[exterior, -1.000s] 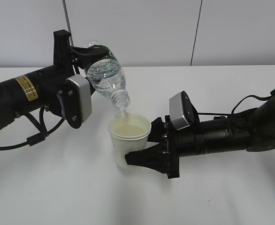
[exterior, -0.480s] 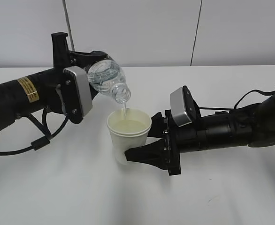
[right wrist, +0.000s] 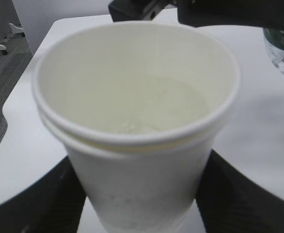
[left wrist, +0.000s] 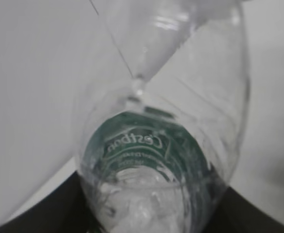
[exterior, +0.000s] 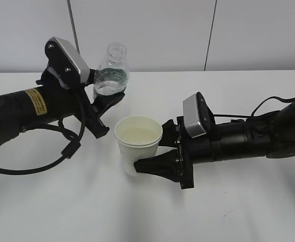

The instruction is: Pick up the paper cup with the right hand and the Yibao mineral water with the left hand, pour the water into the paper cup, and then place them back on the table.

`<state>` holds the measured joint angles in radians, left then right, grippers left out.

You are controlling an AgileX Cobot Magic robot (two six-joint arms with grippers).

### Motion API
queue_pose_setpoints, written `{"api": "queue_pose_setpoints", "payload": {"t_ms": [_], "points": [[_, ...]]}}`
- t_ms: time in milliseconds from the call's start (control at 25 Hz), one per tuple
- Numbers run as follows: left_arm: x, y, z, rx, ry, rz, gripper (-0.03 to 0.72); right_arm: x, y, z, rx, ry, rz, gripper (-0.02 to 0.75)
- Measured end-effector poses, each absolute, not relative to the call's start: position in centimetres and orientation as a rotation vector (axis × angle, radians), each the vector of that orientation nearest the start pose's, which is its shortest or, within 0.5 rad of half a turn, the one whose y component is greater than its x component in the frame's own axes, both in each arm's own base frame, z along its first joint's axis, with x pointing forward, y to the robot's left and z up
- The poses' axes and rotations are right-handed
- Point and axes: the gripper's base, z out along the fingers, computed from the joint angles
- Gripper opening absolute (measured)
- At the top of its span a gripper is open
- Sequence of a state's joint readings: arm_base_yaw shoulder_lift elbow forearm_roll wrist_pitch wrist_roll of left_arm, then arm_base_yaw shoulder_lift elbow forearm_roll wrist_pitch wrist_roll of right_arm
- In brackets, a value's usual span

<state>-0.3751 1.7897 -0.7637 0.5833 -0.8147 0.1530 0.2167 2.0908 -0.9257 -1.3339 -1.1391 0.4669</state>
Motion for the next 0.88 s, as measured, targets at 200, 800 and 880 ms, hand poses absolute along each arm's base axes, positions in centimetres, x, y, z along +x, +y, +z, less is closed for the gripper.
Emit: {"api": "queue_pose_setpoints", "payload": {"t_ms": [200, 800, 880], "points": [[30.6, -16.0, 18.0, 0.897, 1.555, -0.396, 0.375, 31.9, 15.3, 11.3, -1.290, 1.482, 0.931, 0.511], [25.6, -14.3, 14.6, 0.794, 1.644, -0.607, 0.375, 32.6, 12.1, 10.9, -1.232, 1.597, 0.955, 0.511], [25.5, -14.4, 14.7, 0.786, 1.643, -0.631, 0.375, 32.9, 11.7, 10.8, -1.216, 1.622, 0.928, 0.511]]}}
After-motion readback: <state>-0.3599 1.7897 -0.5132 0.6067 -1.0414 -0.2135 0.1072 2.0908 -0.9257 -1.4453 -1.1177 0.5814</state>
